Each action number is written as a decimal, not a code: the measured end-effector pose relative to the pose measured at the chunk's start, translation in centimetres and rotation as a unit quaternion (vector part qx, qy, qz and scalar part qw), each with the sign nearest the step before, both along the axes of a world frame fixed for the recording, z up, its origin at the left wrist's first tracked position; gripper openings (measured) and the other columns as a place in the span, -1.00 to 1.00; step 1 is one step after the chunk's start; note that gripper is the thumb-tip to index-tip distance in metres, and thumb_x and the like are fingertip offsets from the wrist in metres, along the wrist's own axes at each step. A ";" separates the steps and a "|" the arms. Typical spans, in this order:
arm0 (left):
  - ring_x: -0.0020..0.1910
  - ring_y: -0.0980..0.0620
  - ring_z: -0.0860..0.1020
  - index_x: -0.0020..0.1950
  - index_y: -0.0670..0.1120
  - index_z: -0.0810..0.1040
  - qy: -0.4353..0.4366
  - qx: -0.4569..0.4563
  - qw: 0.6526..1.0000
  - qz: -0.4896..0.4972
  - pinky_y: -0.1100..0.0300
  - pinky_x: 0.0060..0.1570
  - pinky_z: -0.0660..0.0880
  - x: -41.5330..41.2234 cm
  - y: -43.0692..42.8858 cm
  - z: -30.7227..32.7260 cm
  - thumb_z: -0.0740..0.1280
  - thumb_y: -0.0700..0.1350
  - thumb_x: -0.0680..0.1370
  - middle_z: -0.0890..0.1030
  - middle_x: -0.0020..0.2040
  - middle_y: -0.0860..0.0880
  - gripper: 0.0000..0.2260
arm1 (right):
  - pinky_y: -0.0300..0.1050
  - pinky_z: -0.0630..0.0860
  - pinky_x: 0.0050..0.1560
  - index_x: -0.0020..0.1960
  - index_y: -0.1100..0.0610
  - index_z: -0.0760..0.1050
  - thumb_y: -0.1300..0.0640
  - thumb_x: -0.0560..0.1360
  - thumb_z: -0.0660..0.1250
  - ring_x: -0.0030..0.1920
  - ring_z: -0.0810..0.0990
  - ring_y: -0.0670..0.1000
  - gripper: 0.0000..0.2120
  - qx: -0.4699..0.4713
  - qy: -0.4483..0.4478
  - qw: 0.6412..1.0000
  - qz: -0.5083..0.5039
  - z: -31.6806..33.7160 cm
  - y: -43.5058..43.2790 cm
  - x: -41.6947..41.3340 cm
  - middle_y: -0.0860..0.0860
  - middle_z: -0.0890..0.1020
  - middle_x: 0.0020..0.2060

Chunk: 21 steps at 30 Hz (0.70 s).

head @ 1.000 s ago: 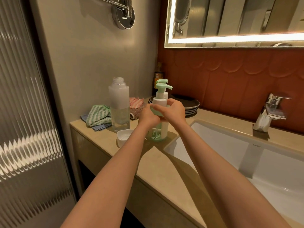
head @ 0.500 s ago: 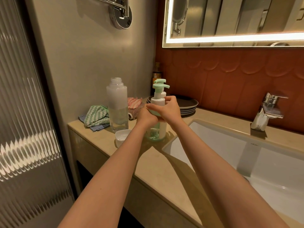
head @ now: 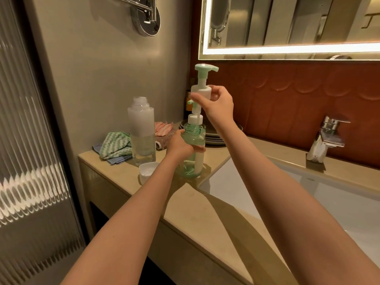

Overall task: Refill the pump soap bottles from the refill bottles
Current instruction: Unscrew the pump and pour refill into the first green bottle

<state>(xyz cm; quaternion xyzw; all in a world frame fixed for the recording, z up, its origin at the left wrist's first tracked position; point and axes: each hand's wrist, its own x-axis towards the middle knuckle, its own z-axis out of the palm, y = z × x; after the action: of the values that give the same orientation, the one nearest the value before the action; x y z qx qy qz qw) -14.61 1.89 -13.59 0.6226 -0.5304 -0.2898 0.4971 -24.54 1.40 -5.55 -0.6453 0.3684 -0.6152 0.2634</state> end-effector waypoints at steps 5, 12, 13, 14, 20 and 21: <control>0.24 -0.06 0.47 0.34 -0.10 0.39 -0.008 0.001 1.000 -0.009 0.00 0.25 0.41 -1.0 0.2 0.4 0.60 -0.12 0.21 0.53 0.23 -0.04 -0.25 | -0.28 0.54 -0.05 0.19 0.17 0.39 0.04 0.35 0.50 -0.01 0.55 -0.09 -0.49 -0.009 -0.062 0.998 -0.020 2.0 0.2 -1.4 -0.01 0.54 0.01; 0.29 -0.09 0.41 0.39 -0.12 0.31 -0.029 -0.014 0.999 -0.017 -0.02 0.29 0.37 -4.1 -0.1 1.1 0.59 -0.15 0.24 0.48 0.27 -0.08 -0.21 | -0.40 0.48 -0.14 0.19 0.16 0.39 0.01 0.36 0.48 -0.06 0.49 -0.17 -0.50 -0.056 -0.056 0.994 -0.073 3.7 0.9 -4.5 -0.05 0.50 0.01; 0.30 -0.09 0.40 0.40 -0.12 0.29 -0.036 -0.013 0.999 -0.013 -0.03 0.29 0.37 -4.4 -0.1 1.1 0.59 -0.14 0.25 0.47 0.27 -0.07 -0.20 | -0.45 0.46 -0.18 0.18 0.16 0.39 0.01 0.36 0.48 -0.09 0.47 -0.19 -0.51 -0.065 -0.053 0.993 -0.085 3.9 1.1 -5.0 -0.07 0.49 -0.01; 0.30 -0.09 0.40 0.41 -0.11 0.29 -0.044 -0.017 0.999 -0.010 -0.02 0.29 0.37 -4.8 -0.1 1.2 0.58 -0.13 0.26 0.46 0.28 -0.07 -0.20 | -0.47 0.44 -0.21 0.17 0.16 0.39 0.01 0.36 0.49 -0.11 0.46 -0.20 -0.51 -0.076 -0.049 0.991 -0.100 4.2 1.2 -5.8 -0.08 0.48 -0.02; 0.27 -0.08 0.42 0.41 -0.11 0.28 -0.042 -0.044 0.998 0.014 0.03 0.21 0.41 -4.6 0.0 1.4 0.58 -0.08 0.26 0.45 0.30 -0.07 -0.20 | -0.37 0.47 -0.17 0.16 0.12 0.39 -0.01 0.34 0.49 -0.10 0.50 -0.12 -0.52 -0.035 0.042 0.990 -0.132 2.7 0.5 -8.5 -0.07 0.50 -0.04; 0.26 -0.08 0.44 0.41 -0.12 0.28 -0.035 -0.042 0.998 0.018 0.03 0.20 0.42 -4.3 0.0 1.5 0.58 -0.08 0.26 0.46 0.30 -0.07 -0.20 | -0.28 0.50 -0.12 0.13 0.11 0.39 -0.02 0.34 0.48 -0.09 0.52 -0.10 -0.53 -0.004 0.063 0.989 -0.134 1.8 0.0 -8.7 -0.06 0.51 -0.05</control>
<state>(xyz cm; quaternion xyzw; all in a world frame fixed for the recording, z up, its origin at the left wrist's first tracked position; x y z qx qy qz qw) -18.88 1.89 -12.12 0.6202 -0.5477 -0.2364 0.5095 -33.22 1.44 -3.77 -0.6292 0.4647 -0.6042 0.1522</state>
